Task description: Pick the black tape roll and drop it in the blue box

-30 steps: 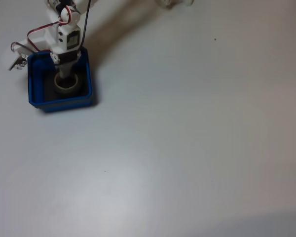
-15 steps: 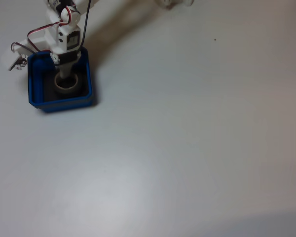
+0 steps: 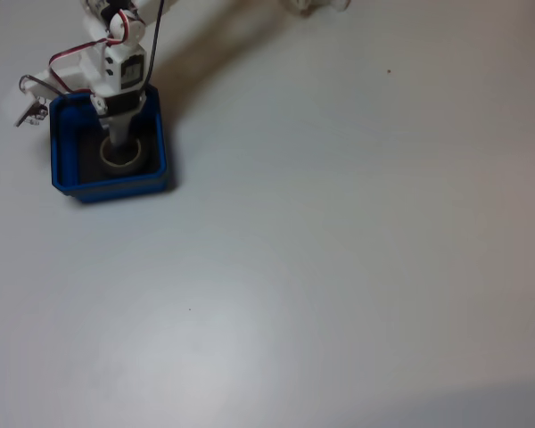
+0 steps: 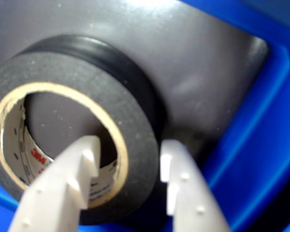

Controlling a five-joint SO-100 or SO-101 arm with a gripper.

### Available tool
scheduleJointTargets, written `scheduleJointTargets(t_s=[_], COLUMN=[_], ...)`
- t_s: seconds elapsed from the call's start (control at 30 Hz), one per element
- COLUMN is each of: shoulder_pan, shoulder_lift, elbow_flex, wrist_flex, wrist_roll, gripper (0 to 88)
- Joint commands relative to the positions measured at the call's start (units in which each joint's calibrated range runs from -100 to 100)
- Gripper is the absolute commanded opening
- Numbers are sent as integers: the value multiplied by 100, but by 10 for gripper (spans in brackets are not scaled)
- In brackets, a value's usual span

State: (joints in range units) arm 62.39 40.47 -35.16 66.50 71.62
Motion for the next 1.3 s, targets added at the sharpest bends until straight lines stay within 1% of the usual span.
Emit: scheduleJointTargets(t_s=[0.0,0.2,0.37,0.77,0.97,1.27], shoulder_pan=[-21,-21,-128,-177,-1281,-3196], shoulder_lift=[-134,-201,-703,-2609,-3094,-3086], elbow_flex=[-411,-447,-456,-447,-447,-411], wrist_flex=[-25,-74,-83,-83,-91,-91], wrist_roll=[35,43,26,35,35,26], gripper=[122,98,0,5,5,5])
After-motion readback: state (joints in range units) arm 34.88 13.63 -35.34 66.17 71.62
